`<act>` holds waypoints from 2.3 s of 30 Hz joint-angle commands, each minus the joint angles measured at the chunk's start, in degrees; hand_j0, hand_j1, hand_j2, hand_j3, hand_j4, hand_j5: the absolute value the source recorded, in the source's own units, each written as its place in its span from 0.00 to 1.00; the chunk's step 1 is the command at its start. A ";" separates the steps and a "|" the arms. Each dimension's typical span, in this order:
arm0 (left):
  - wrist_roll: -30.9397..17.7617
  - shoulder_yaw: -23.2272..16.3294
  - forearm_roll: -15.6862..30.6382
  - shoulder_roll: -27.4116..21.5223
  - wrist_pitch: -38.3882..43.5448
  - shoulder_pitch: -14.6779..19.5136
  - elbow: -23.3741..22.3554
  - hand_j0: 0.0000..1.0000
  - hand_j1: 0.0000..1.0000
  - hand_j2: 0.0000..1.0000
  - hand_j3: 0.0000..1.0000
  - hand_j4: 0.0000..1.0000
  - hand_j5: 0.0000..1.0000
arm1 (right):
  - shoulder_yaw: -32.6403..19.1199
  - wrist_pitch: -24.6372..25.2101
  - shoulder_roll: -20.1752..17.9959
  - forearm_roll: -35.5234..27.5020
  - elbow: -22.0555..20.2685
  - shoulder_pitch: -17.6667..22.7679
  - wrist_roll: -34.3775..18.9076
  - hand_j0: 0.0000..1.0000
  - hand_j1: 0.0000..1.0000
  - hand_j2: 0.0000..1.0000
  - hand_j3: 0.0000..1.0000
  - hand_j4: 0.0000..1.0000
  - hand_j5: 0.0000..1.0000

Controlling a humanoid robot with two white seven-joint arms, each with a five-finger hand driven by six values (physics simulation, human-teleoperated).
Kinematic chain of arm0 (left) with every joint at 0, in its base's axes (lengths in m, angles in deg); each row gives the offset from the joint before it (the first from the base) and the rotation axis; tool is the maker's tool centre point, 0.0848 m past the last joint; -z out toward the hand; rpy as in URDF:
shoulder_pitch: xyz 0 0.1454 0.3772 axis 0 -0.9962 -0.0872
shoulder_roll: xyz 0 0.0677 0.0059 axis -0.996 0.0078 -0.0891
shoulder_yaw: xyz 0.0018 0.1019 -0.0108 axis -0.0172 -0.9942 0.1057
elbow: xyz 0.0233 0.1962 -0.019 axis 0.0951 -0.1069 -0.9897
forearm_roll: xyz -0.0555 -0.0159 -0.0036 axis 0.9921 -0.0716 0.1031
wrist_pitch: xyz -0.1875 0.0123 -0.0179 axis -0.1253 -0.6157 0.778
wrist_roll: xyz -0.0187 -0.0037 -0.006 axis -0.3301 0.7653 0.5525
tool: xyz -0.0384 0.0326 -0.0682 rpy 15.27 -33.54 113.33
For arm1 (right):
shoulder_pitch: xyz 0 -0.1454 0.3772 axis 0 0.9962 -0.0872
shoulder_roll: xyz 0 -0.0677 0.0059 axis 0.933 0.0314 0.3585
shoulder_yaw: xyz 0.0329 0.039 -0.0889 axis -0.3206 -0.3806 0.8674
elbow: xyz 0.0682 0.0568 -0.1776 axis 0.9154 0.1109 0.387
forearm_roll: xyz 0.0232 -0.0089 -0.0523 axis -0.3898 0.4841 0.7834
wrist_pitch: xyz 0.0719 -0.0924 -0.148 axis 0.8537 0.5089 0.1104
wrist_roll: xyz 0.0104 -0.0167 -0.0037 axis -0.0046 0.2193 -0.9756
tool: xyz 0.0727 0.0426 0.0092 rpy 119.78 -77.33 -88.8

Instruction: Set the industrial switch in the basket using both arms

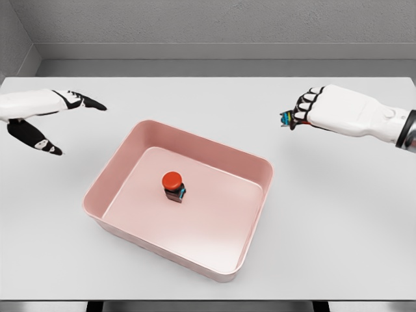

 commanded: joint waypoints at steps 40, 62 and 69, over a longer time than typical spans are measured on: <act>-0.25 -0.53 0.44 3.53 0.10 -0.09 -0.21 1.00 1.00 1.00 1.00 1.00 1.00 | 4.52 0.09 7.90 -4.04 -4.99 0.18 0.21 0.61 0.61 0.61 0.61 0.61 0.61; -0.25 -0.53 0.36 3.79 0.10 -0.27 -0.21 1.00 1.00 1.00 1.00 1.00 1.00 | -0.05 0.09 6.41 -8.26 -4.73 -0.18 0.21 1.00 1.00 1.00 1.00 1.00 1.00; -0.25 -0.53 0.36 4.76 0.10 -0.97 -0.39 1.00 1.00 1.00 1.00 1.00 1.00 | -8.84 0.09 3.86 -8.35 1.86 7.03 0.04 1.00 1.00 1.00 1.00 1.00 1.00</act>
